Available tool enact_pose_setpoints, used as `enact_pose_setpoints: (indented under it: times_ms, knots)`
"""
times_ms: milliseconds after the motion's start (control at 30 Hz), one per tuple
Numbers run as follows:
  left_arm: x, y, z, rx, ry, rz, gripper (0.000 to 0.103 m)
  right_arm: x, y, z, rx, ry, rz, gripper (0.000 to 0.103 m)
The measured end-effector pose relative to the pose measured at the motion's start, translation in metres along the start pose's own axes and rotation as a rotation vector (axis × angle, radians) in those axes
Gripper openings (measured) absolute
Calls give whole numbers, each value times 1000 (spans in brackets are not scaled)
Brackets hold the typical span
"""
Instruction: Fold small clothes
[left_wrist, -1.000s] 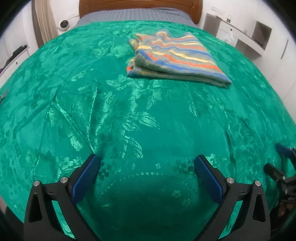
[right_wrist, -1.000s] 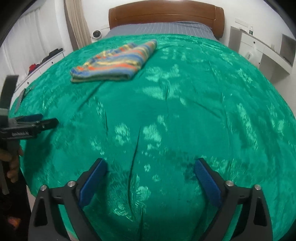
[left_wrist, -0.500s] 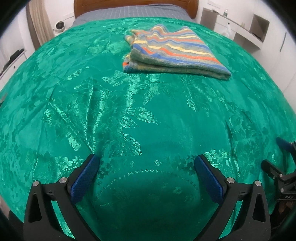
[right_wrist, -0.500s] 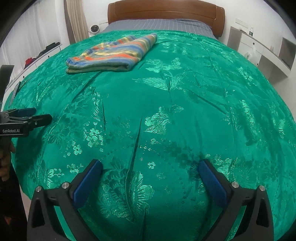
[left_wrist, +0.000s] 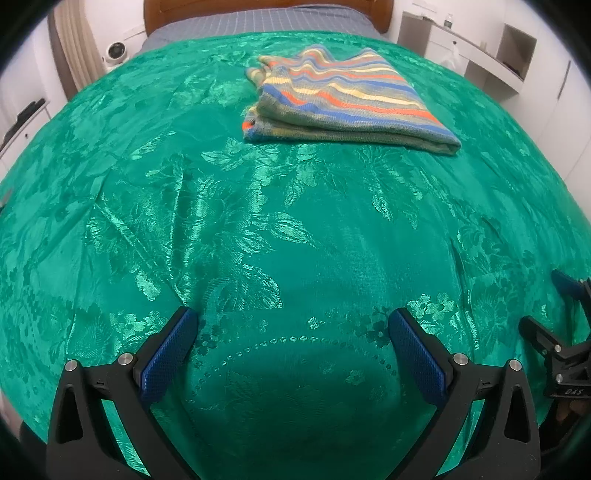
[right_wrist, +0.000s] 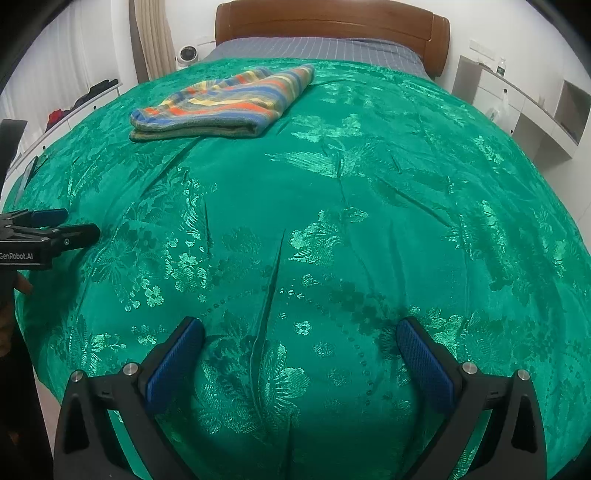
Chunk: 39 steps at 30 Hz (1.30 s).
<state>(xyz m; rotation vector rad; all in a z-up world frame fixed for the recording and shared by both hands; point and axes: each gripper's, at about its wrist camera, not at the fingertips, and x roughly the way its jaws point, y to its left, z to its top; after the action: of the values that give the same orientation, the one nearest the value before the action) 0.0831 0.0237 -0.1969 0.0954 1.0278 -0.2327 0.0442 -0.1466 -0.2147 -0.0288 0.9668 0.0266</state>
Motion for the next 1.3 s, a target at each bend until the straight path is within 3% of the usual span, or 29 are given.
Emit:
enact_pose_setpoints:
  times_ms: [167,267,400,500,1300]
  knots:
    - [-2,2,4,4,29,-17,103,-4,1,12,12,66,-7,103]
    - [-12,8,8,-15,47,-64,102,-26,1,26,23,40,-72,103]
    - [-30,13,12,-51,13,-115,102,-52,5,45,-8,18,-196,103]
    - [-43,11,17,-45,-13,-130,102,-57,8,54,-24,24,-231,103]
    - [-28,11,30,-43,20,-125,102,-47,1,66,-35,67,-273,103]
